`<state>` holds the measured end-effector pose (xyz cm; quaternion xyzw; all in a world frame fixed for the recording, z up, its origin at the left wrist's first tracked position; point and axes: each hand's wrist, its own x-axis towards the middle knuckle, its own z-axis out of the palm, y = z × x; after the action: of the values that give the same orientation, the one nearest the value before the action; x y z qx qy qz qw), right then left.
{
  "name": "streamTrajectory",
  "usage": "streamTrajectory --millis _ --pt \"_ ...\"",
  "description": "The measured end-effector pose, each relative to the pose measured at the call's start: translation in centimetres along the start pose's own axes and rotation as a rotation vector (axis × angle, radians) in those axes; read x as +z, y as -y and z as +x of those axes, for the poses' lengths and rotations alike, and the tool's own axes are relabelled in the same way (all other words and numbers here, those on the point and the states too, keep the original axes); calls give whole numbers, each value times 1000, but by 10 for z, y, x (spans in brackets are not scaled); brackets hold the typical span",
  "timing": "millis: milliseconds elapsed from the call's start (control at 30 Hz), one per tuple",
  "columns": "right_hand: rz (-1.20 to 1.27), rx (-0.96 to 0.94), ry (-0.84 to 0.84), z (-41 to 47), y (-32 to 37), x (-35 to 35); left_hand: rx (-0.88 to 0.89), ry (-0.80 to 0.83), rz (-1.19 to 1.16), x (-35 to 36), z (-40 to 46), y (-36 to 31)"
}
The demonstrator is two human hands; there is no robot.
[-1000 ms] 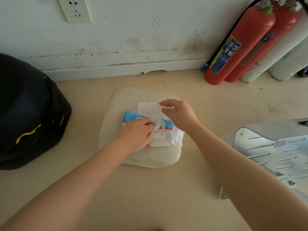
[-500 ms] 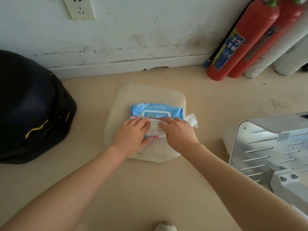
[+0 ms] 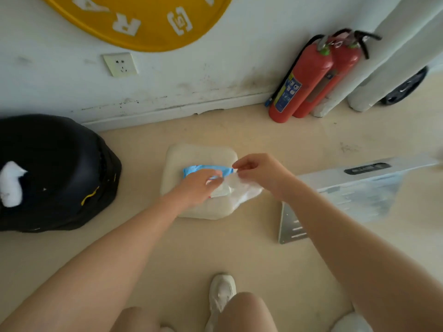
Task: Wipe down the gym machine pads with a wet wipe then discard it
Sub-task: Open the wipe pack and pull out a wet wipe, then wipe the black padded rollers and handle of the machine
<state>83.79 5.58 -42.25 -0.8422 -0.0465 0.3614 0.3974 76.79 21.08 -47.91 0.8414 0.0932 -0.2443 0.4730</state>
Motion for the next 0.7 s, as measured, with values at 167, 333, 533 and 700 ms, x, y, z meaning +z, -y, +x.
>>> streamTrajectory --millis 167,333,533,700 --pt "368 13 -9 -116 79 -57 112 -150 -679 -38 -92 -137" --pt "583 17 -143 -230 130 -85 169 204 -547 -62 -184 -207" --pt "845 109 -454 -374 120 -74 224 336 -489 -38 -281 -260" --pt "1036 191 -476 -488 75 -57 273 489 -423 18 -342 -295"
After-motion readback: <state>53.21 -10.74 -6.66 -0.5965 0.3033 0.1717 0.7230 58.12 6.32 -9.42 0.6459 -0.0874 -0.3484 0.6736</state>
